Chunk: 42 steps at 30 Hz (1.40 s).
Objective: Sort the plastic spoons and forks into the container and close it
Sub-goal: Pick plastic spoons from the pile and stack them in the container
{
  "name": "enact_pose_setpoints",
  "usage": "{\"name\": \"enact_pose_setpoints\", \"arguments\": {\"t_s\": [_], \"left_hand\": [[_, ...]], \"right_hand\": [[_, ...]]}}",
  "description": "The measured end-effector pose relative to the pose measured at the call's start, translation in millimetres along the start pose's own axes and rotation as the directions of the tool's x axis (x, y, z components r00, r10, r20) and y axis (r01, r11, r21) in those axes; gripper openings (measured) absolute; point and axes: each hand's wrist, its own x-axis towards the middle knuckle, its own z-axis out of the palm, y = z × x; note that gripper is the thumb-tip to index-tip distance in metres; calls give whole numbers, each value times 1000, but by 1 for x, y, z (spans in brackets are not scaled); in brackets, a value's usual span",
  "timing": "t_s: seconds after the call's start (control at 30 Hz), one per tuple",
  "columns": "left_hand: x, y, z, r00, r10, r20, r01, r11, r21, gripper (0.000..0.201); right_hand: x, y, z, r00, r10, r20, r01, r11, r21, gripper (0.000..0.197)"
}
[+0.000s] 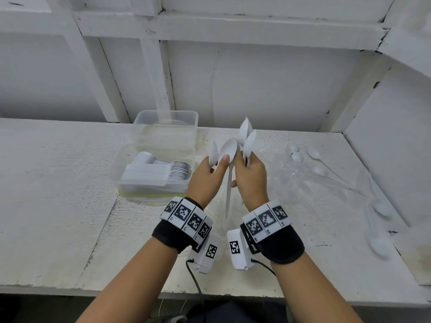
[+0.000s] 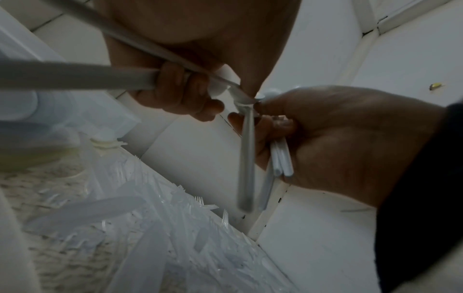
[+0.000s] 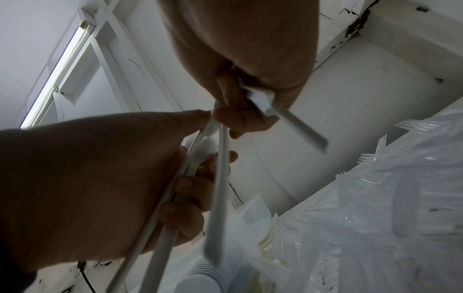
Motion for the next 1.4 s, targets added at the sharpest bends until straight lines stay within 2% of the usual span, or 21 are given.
{"name": "enact_pose_setpoints", "arguments": {"t_s": [0.1,0.2,0.33,0.47,0.6,0.7,0.8,0.9,1.03,1.13,1.3,1.4], "left_hand": [[2,0,0,999,33,2,-34,999,10,53],[1,1,1,998,55,6,-55,998,16,45],[-4,8,3,997,77,17,-78,997,29,44],[-4,12,0,998,-30,51,38,986,-160,56],[-4,11,2,998,-36,57,46,980,-193,27],[-7,13,4,996,-12,83,29,978,-207,16],[-6,14,4,994,-15,112,36,982,-185,20],[-6,17,2,989,-59,137,89,970,-225,36],[-9,19,-1,976,-85,201,145,941,-307,19],[-11,19,-3,976,-53,213,118,944,-308,23],[-10,18,-7,989,-50,141,85,964,-253,22],[-11,15,-9,991,-16,135,42,981,-188,21]], "right_hand": [[-3,-1,-1,999,-17,32,16,999,43,26],[-4,0,-1,997,-55,47,55,998,12,16],[1,4,-4,999,-33,-13,33,999,-13,17],[5,8,-12,997,-26,-75,26,1000,-8,27],[4,10,-14,994,-61,-93,61,998,-7,30],[1,7,-10,991,-89,-102,89,996,-6,5],[-1,5,-9,995,-67,-70,69,997,36,3],[-2,6,-8,999,-26,-33,29,996,85,21],[-3,8,-7,1000,-3,4,3,989,149,18],[-5,5,-9,999,-11,42,5,990,141,14],[-6,-2,-15,995,16,102,-23,997,71,35],[-8,-3,-16,991,-66,119,65,998,18,19]]}}
